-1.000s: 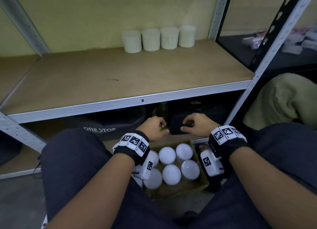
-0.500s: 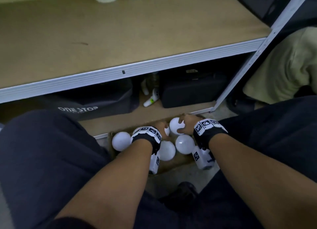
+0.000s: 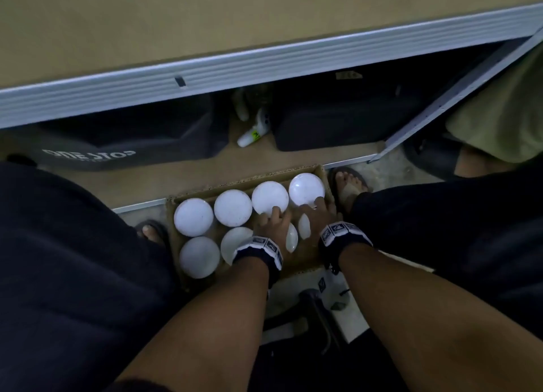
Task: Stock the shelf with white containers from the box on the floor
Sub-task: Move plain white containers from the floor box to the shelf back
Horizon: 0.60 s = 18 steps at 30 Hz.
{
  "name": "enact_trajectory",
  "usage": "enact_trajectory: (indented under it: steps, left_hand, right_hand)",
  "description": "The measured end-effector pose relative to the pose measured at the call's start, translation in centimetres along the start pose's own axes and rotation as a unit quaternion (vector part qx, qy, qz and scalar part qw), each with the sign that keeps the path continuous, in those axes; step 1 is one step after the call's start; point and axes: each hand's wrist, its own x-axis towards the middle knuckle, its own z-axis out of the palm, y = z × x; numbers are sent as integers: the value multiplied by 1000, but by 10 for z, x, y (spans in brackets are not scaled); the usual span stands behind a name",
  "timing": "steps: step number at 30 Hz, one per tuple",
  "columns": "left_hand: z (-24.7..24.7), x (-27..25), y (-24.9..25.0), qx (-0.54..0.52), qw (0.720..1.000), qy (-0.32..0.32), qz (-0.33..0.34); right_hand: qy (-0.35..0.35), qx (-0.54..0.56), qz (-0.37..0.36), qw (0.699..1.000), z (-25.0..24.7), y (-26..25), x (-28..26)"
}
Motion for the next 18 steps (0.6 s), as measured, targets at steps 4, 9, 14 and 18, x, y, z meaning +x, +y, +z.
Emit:
enact_trajectory:
  steps: [4, 9, 14, 18]
  left_hand:
    - [15, 9, -1, 6, 999, 23, -33]
    - [27, 17, -1, 7, 998, 63, -27]
    - [24, 16, -1, -10, 999, 29, -37]
    - [3, 6, -3, -24, 1000, -15, -7]
  right_hand:
    - [47, -45, 13, 998, 11, -3, 5]
    - [59, -52, 18, 997, 17, -3, 8]
    - [58, -64, 21, 996, 11, -3, 2]
    - [38, -51, 18, 998, 1, -7, -8]
